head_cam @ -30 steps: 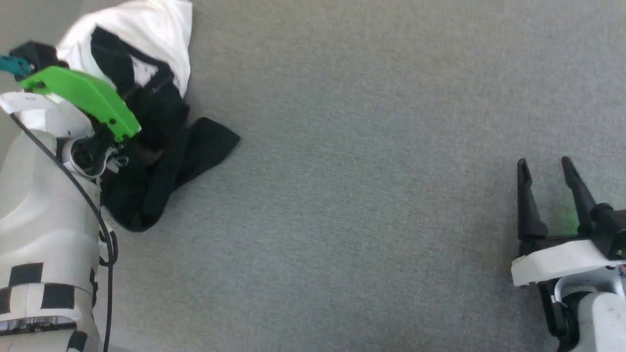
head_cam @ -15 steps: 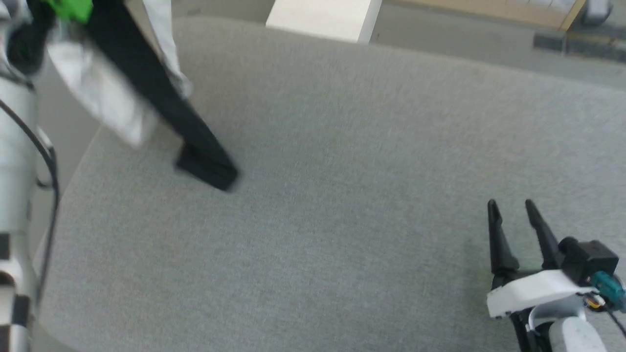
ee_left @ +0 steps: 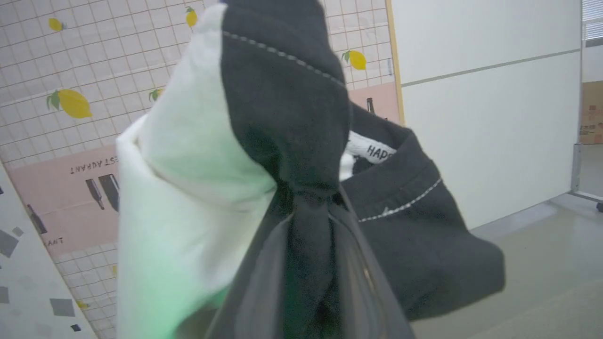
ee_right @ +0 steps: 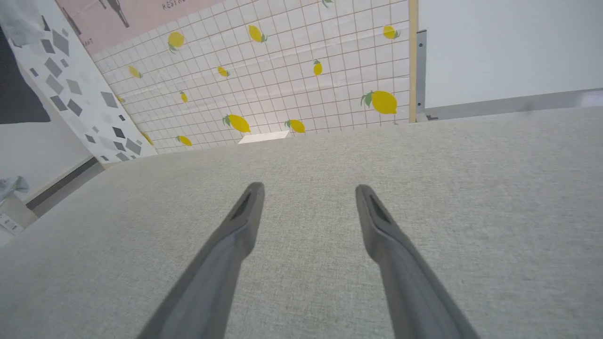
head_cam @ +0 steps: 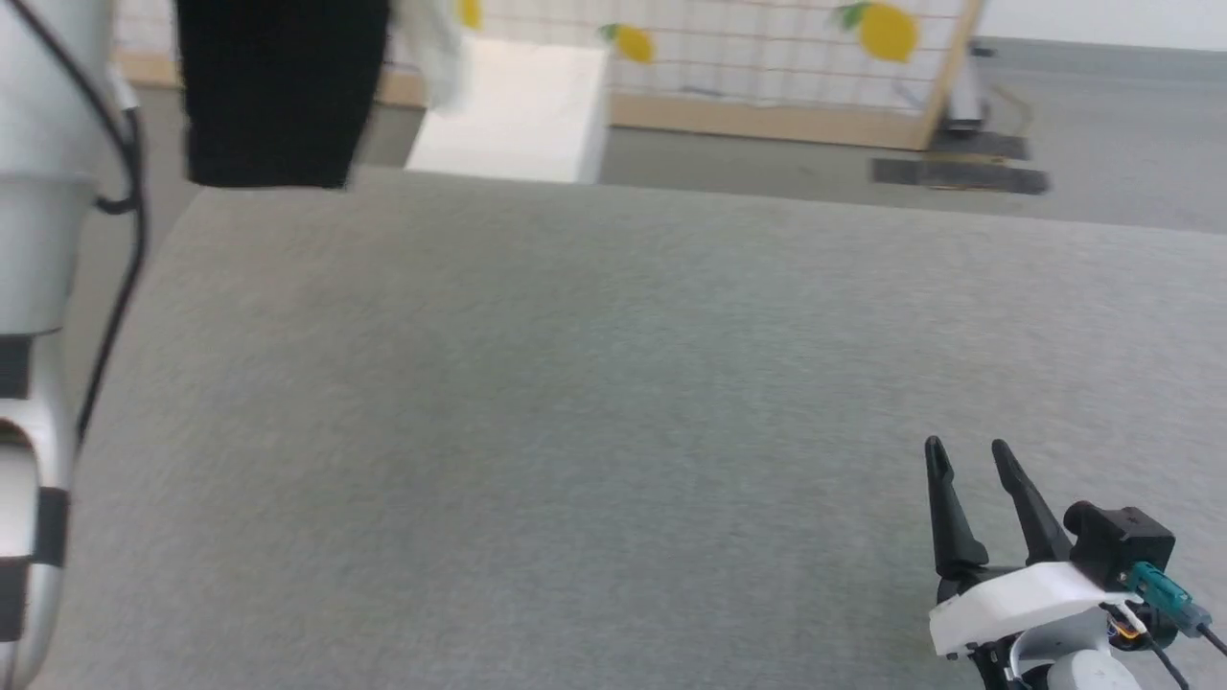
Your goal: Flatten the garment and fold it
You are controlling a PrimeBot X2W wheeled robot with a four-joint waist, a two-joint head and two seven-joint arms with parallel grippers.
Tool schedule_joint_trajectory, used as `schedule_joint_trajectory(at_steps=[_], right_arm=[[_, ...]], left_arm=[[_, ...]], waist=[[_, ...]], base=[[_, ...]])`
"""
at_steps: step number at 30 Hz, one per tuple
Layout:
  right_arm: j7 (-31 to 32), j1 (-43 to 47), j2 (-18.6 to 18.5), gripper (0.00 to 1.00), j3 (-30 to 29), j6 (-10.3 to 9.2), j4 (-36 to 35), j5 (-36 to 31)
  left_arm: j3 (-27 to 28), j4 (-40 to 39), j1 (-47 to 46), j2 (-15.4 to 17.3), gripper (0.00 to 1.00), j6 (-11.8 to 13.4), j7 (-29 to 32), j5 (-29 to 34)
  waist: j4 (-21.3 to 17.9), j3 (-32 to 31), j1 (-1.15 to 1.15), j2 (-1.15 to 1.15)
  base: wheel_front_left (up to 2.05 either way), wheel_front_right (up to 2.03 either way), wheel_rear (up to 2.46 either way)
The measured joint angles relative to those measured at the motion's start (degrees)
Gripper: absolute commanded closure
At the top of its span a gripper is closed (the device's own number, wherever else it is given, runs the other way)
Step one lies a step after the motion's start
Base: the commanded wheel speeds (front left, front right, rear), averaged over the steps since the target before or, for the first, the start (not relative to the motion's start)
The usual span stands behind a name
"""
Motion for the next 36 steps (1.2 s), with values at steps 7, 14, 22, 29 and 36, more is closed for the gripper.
schedule_joint_trajectory(at_steps=[7, 14, 22, 29, 36], right_arm=[[0.0, 0.0, 0.0, 0.0, -4.2, 0.0, -0.6, -0.1], [0.0, 1.3, -0.1, 0.0, -9.9, 0.0, -1.2, -0.8], [0.0, 1.9, -0.1, 0.0, -11.9, 0.0, -1.2, -1.6], [0.0, 1.8, -0.1, 0.0, -10.4, 0.0, -1.3, -1.6], [0.0, 1.8, -0.1, 0.0, -10.1, 0.0, -1.3, -1.5]], left_arm=[[-8.4, -1.0, 0.6, -3.0, 1.0, -0.2, 0.4, -4.4], [-14.9, -2.8, 10.3, -4.4, 1.0, -0.3, -1.5, -8.6], [-21.9, -3.2, 29.6, -8.6, 1.0, -0.3, -2.5, -16.1], [-29.5, 1.1, 43.7, -10.1, 1.0, -0.3, 4.8, -22.2], [-32.7, 3.9, 48.8, -10.4, 1.0, 0.0, 10.7, -25.0]], waist=[[-5.7, -1.5, 0.0, 0.0], [-8.3, -1.9, 0.0, 0.0], [-7.4, -1.6, 0.0, 0.0], [-7.9, -0.7, 0.0, 0.0], [-8.0, -0.7, 0.0, 0.0]], base=[[0.0, 0.0, 0.0], [0.0, 0.0, 0.0], [0.0, 0.0, 0.0], [0.0, 0.0, 0.0], [0.0, 0.0, 0.0]])
